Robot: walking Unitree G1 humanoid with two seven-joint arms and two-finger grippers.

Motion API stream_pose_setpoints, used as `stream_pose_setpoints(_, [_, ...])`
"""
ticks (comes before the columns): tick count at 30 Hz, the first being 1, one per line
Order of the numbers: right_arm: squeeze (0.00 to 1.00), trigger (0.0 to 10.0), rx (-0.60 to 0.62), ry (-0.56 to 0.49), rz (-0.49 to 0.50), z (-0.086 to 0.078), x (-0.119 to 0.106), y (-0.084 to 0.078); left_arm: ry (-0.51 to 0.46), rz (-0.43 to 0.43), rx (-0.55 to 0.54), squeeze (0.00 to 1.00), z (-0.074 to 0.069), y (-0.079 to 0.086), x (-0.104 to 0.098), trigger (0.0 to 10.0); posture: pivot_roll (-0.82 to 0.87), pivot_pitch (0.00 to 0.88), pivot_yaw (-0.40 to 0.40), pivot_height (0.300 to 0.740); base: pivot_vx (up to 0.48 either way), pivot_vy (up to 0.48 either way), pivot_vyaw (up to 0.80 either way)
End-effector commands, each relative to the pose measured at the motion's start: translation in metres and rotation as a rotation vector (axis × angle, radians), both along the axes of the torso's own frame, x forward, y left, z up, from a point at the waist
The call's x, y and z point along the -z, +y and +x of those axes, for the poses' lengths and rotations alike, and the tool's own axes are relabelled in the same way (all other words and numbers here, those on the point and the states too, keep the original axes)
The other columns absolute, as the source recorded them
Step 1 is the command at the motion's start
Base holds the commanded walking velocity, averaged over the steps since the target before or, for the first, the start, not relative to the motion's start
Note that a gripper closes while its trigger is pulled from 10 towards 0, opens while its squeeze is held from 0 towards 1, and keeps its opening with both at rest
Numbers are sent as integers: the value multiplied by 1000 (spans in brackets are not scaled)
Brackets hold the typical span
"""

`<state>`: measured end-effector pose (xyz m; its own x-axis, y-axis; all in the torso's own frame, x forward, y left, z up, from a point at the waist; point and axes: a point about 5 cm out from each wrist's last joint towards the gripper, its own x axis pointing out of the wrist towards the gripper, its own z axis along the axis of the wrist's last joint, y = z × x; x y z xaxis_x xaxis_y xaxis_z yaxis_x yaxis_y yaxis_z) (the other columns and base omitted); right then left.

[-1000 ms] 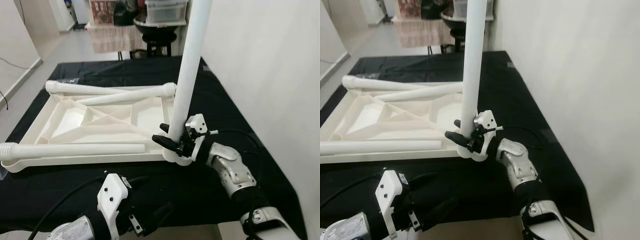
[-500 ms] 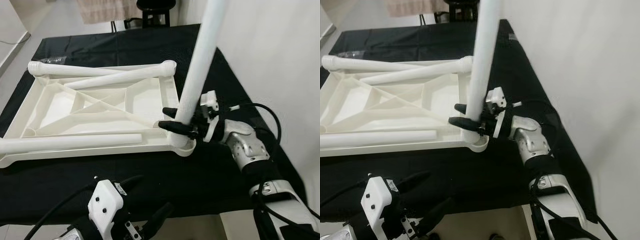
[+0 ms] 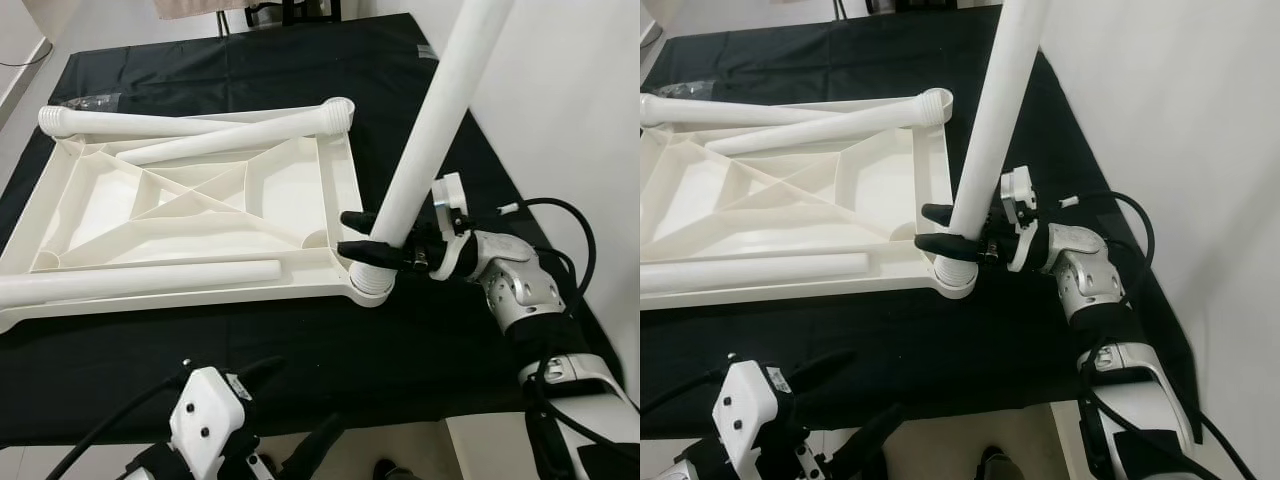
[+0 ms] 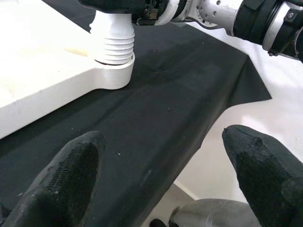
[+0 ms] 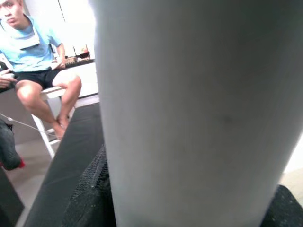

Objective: Building children table

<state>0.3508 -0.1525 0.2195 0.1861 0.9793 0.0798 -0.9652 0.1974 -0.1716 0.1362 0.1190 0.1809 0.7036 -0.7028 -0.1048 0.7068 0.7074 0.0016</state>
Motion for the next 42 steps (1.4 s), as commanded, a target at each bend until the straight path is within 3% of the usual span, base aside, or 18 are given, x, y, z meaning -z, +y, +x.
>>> stream_pose_setpoints(1, [0,10000,90,85,-107,0,32,-4,19,12,17,0,-5,0,1,10000,114,359,49,740,0,0,0])
stream_pose_setpoints(5, [0,10000,99,65,-123,1,32,-4,21,14,19,0,-5,0,0,10000,118,362,52,740,0,0,0])
stream_pose_setpoints(16, [0,10000,-42,-91,-417,-10,44,-3,30,20,20,0,-6,1,0,10000,118,365,56,740,0,0,0])
stream_pose_setpoints(19, [0,10000,-62,-108,-443,-10,42,-2,31,20,21,0,-6,1,0,10000,117,363,55,740,0,0,0])
stream_pose_setpoints(27, [0,10000,-70,-83,-402,-7,35,0,31,19,22,0,-5,0,0,10000,110,357,46,740,0,0,0])
stream_pose_setpoints(31, [0,10000,-20,9,-287,-1,29,2,30,17,21,0,-5,0,0,10000,106,355,41,740,0,0,0])
stream_pose_setpoints(33, [0,10000,71,109,-167,6,30,5,29,14,20,0,-5,-1,0,10000,104,351,36,740,0,0,0])
stream_pose_setpoints(42, [0,10000,113,163,-125,-1,49,9,30,11,23,0,-6,-3,0,10000,104,346,38,740,0,0,0])
